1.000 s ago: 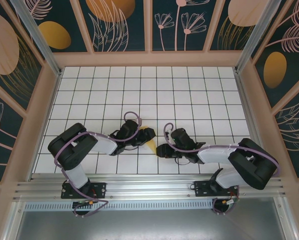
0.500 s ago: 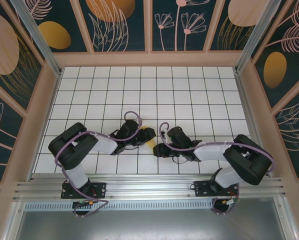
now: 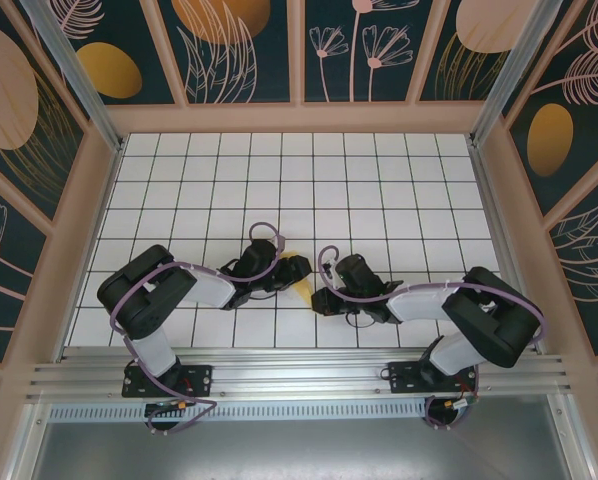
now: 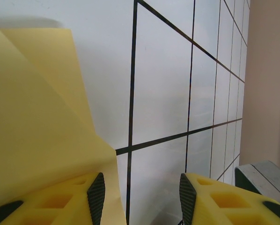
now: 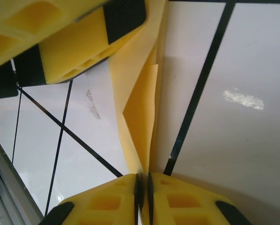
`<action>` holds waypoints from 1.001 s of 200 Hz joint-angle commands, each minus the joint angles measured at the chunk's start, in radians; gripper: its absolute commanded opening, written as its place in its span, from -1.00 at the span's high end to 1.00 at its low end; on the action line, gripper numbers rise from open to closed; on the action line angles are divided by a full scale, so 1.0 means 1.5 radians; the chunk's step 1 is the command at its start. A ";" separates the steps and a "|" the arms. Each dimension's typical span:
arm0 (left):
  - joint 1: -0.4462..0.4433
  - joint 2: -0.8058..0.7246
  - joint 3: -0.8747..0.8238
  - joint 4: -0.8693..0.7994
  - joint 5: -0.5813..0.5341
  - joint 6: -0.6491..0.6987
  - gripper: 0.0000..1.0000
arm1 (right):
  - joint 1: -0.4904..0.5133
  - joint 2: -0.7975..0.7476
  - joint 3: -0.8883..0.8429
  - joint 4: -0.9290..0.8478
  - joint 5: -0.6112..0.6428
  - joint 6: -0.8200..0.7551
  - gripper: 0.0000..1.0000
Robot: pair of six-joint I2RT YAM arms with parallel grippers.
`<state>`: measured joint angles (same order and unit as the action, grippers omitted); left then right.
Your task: Fold a paper plane with a square sheet of paper (pick it up from the middle)
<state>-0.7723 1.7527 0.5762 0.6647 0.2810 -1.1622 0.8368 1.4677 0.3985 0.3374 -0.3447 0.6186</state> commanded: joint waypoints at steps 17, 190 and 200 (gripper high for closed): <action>0.002 0.029 -0.004 -0.076 -0.007 0.020 0.01 | 0.004 0.042 -0.025 -0.011 -0.023 0.026 0.84; 0.002 0.041 0.006 -0.095 -0.001 0.022 0.05 | -0.033 -0.016 0.027 0.111 -0.126 0.129 0.88; 0.001 0.041 0.005 -0.095 -0.001 0.023 0.05 | -0.035 -0.001 0.037 0.108 -0.126 0.128 0.88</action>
<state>-0.7719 1.7634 0.5953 0.6468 0.2844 -1.1545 0.7918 1.4197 0.4107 0.4210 -0.4854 0.7738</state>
